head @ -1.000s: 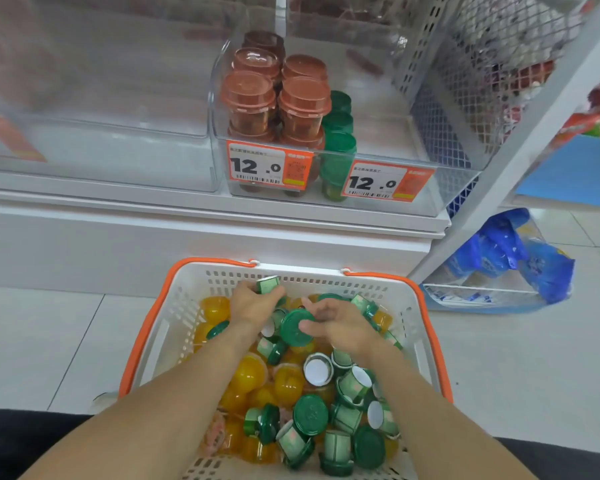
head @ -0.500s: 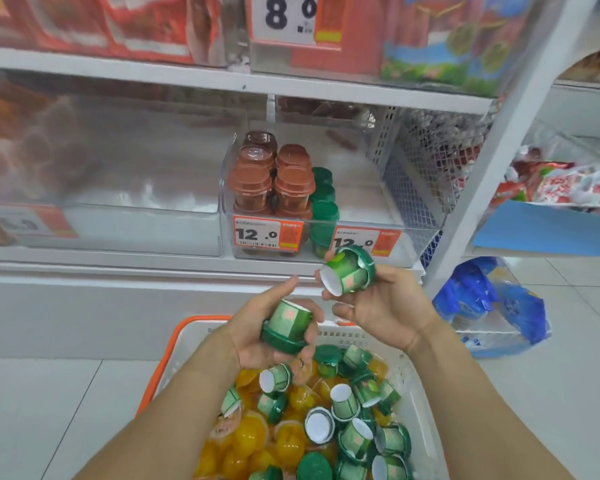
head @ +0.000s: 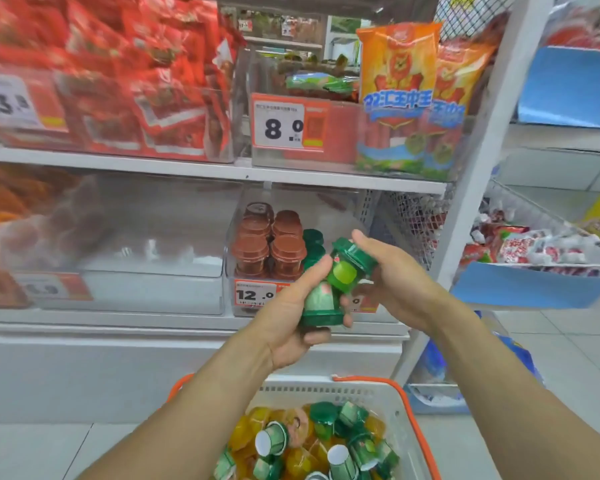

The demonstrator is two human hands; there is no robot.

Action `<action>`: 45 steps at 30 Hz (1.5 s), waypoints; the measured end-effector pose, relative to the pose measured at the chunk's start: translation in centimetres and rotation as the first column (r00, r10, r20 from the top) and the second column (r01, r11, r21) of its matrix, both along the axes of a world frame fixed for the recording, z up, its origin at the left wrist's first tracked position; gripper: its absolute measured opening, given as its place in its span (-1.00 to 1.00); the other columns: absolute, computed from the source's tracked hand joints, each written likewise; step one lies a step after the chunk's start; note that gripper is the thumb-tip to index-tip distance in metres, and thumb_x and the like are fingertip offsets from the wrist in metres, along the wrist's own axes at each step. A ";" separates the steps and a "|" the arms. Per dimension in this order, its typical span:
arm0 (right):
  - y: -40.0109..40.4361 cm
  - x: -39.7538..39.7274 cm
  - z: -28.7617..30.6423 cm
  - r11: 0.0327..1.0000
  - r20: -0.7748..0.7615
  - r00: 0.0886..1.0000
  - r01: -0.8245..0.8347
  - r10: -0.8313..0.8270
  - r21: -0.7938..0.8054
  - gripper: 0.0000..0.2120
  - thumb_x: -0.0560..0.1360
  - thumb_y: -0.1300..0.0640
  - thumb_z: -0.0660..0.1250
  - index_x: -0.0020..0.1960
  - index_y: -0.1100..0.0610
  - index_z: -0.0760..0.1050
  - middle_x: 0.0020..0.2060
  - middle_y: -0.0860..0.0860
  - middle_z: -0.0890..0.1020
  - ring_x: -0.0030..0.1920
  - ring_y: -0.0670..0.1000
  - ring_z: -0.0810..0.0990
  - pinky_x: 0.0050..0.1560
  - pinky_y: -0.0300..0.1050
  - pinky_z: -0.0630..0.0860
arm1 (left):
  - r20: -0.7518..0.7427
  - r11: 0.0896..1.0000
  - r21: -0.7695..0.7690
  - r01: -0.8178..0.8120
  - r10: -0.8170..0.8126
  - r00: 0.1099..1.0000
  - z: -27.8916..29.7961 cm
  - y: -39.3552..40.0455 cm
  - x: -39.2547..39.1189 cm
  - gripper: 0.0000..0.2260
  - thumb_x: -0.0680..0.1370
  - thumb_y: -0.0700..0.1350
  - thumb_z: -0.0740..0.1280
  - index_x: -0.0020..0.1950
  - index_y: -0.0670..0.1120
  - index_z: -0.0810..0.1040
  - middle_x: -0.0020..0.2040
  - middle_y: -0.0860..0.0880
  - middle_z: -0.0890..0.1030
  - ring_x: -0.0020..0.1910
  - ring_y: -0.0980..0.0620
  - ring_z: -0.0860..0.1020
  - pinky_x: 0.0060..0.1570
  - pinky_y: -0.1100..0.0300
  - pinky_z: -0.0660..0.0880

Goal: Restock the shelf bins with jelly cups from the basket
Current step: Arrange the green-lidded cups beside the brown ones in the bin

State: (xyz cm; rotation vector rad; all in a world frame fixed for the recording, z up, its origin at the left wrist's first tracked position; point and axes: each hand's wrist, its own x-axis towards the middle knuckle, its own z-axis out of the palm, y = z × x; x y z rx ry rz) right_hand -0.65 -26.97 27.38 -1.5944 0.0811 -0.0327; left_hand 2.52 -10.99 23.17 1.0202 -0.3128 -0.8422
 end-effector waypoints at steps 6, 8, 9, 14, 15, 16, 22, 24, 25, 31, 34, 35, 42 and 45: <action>-1.5 1.5 -0.2 0.992 -0.188 0.979 -0.053 0.074 0.114 -0.73 0.60 0.07 0.28 0.16 0.24 0.59 -0.13 0.11 0.57 -0.37 -0.06 0.44 -0.39 -0.24 0.42 | 0.067 0.974 0.192 -0.122 0.111 0.992 0.9 0.8 1.2 -0.56 0.43 0.25 0.39 0.11 -0.06 0.59 -0.26 -0.03 0.55 -0.28 -0.03 0.58 -0.59 0.30 0.10; -1.7 2.5 -0.8 0.985 -0.218 0.975 0.008 0.030 0.173 -0.75 0.60 0.14 0.29 0.18 0.27 0.58 -0.11 0.14 0.59 -0.35 -0.07 0.48 -0.35 -0.28 0.49 | 0.059 0.958 0.249 -0.142 0.131 0.990 0.4 1.3 1.4 -0.57 0.44 0.25 0.39 0.06 -0.08 0.59 -0.27 -0.04 0.57 -0.29 -0.03 0.58 -0.60 0.30 0.14; -1.9 3.1 -1.0 0.981 -0.219 0.976 0.039 0.003 0.190 -0.74 0.60 0.15 0.29 0.19 0.28 0.57 -0.10 0.15 0.59 -0.34 -0.07 0.49 -0.33 -0.29 0.50 | 0.048 0.948 0.281 -0.150 0.142 0.989 0.0 1.6 1.5 -0.57 0.45 0.24 0.39 0.04 -0.10 0.58 -0.27 -0.05 0.58 -0.30 -0.04 0.58 -0.61 0.30 0.16; -5.3 5.7 -1.6 0.956 -0.144 0.946 0.292 -0.290 -0.009 -0.71 0.60 0.13 0.34 0.14 0.36 0.56 -0.14 0.20 0.59 -0.38 -0.05 0.48 -0.30 -0.22 0.46 | -0.103 0.878 0.428 -0.214 0.282 0.954 -2.8 2.3 2.3 -0.57 0.46 0.12 0.48 0.15 -0.14 0.52 -0.23 -0.14 0.60 -0.33 -0.10 0.61 -0.64 0.28 0.24; -6.1 6.2 -2.0 0.928 -0.111 0.923 0.359 -0.369 -0.100 -0.70 0.59 0.14 0.36 0.13 0.38 0.57 -0.17 0.20 0.59 -0.39 -0.04 0.47 -0.31 -0.21 0.45 | -0.120 0.874 0.435 -0.216 0.295 0.948 -3.1 2.3 2.4 -0.57 0.47 0.10 0.47 0.18 -0.13 0.51 -0.22 -0.16 0.59 -0.33 -0.12 0.61 -0.64 0.28 0.25; -6.8 6.7 -2.5 0.894 -0.081 0.901 0.406 -0.426 -0.189 -0.71 0.58 0.14 0.37 0.12 0.39 0.58 -0.22 0.20 0.59 -0.39 -0.03 0.46 -0.33 -0.22 0.45 | -0.138 0.875 0.438 -0.208 0.294 0.946 -3.3 2.3 2.5 -0.59 0.48 0.09 0.47 0.19 -0.13 0.50 -0.20 -0.17 0.59 -0.32 -0.13 0.61 -0.63 0.27 0.26; -7.8 9.3 -5.5 0.723 -0.090 0.886 0.308 -0.454 -0.618 -0.81 0.53 0.11 0.45 -0.06 0.26 0.65 -0.37 0.09 0.62 -0.36 0.04 0.57 -0.23 -0.10 0.56 | -0.209 0.900 0.418 -0.122 0.226 0.952 -3.4 2.3 3.1 -0.76 0.52 -0.11 0.42 0.12 -0.15 0.51 -0.14 -0.23 0.58 -0.21 -0.21 0.61 -0.50 0.21 0.41; -7.4 9.7 -5.8 0.621 -0.115 0.903 0.188 -0.414 -0.761 -0.82 0.50 0.08 0.48 -0.12 0.20 0.65 -0.34 0.03 0.62 -0.22 0.06 0.60 -0.11 -0.10 0.50 | -0.222 0.902 0.421 -0.098 0.207 0.953 -3.4 2.3 3.2 -0.79 0.51 -0.13 0.42 0.10 -0.16 0.51 -0.11 -0.23 0.56 -0.18 -0.24 0.61 -0.48 0.20 0.44; -7.4 9.9 -5.8 0.596 -0.146 0.904 0.137 -0.401 -0.791 -0.82 0.49 0.07 0.49 -0.13 0.21 0.65 -0.31 0.04 0.64 -0.17 0.07 0.60 -0.09 -0.11 0.47 | -0.229 0.900 0.426 -0.093 0.207 0.951 -3.5 2.4 3.3 -0.79 0.51 -0.14 0.42 0.09 -0.16 0.51 -0.09 -0.24 0.56 -0.17 -0.25 0.62 -0.48 0.19 0.46; -7.2 10.8 -6.0 0.538 -0.311 0.875 -0.070 -0.372 -0.840 -0.84 0.45 0.21 0.43 -0.03 0.28 0.68 -0.10 0.15 0.71 -0.08 0.10 0.67 0.06 0.04 0.64 | -0.304 0.914 0.400 -0.065 0.199 0.932 -3.7 2.5 3.4 -0.73 0.52 -0.15 0.35 0.19 -0.18 0.48 0.02 -0.27 0.54 -0.15 -0.31 0.65 -0.44 0.16 0.51; -7.2 10.6 -5.8 0.539 -0.343 0.865 -0.104 -0.365 -0.836 -0.83 0.49 0.18 0.43 0.03 0.25 0.67 -0.06 0.16 0.71 -0.05 0.15 0.70 -0.03 -0.03 0.63 | -0.347 0.931 0.363 -0.047 0.182 0.920 -3.4 2.3 3.2 -0.78 0.59 -0.05 0.30 0.11 -0.18 0.48 -0.02 -0.28 0.54 -0.20 -0.30 0.67 -0.30 0.11 0.55; -7.2 10.5 -5.7 0.536 -0.347 0.866 -0.113 -0.360 -0.837 -0.82 0.50 0.16 0.43 0.03 0.24 0.67 -0.07 0.15 0.71 -0.07 0.14 0.69 -0.11 -0.08 0.61 | -0.356 0.934 0.355 -0.047 0.181 0.917 -3.3 2.3 3.1 -0.75 0.61 0.00 0.27 0.09 -0.19 0.49 -0.06 -0.29 0.56 -0.22 -0.29 0.67 -0.32 0.12 0.56; -7.8 9.9 -4.9 0.454 -0.413 0.854 -0.246 -0.315 -0.856 -0.76 0.49 0.00 0.40 -0.01 0.15 0.69 -0.04 0.11 0.71 -0.08 0.10 0.69 -0.07 -0.08 0.62 | -0.379 0.957 0.283 -0.059 0.168 0.910 -2.6 2.3 2.7 -0.56 0.65 0.14 0.17 0.12 -0.25 0.51 -0.20 -0.27 0.58 -0.33 -0.21 0.64 -0.47 0.20 0.57; -7.7 9.7 -4.4 0.442 -0.443 0.838 -0.282 -0.319 -0.852 -0.68 0.49 -0.11 0.43 -0.01 0.16 0.67 -0.04 0.09 0.70 -0.12 0.08 0.67 -0.10 -0.07 0.61 | -0.360 0.938 0.331 -0.102 0.225 0.906 -2.5 2.2 2.6 -0.55 0.64 0.17 0.20 0.22 -0.21 0.52 -0.08 -0.27 0.64 -0.36 -0.15 0.67 -0.54 0.20 0.58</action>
